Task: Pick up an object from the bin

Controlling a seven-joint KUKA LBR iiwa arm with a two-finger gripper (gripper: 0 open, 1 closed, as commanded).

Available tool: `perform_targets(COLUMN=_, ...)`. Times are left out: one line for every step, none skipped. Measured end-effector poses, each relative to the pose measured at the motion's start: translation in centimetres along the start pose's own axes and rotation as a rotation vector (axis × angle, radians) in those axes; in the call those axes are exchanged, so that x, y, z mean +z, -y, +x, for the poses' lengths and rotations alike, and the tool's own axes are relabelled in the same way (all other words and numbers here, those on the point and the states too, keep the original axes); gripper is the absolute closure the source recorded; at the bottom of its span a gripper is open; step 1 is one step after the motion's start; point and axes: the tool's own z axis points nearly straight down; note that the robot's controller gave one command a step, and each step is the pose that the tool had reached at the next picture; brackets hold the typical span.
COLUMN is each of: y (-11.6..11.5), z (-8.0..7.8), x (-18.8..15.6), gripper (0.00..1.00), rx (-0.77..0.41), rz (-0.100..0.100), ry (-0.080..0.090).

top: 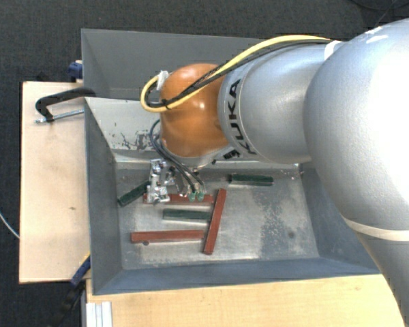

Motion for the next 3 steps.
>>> perform_targets(y=-0.7, z=-0.7, x=-1.7, gripper=0.0, rx=0.017, rz=-0.001, ry=0.0)
perform_targets(y=-0.7, z=-0.7, x=-1.7, gripper=0.0, rx=0.017, rz=-0.001, ry=0.0)
perform_targets(y=-2.2, z=-0.6, x=3.9, gripper=1.0, rx=0.056, rz=-0.002, ry=-0.006)
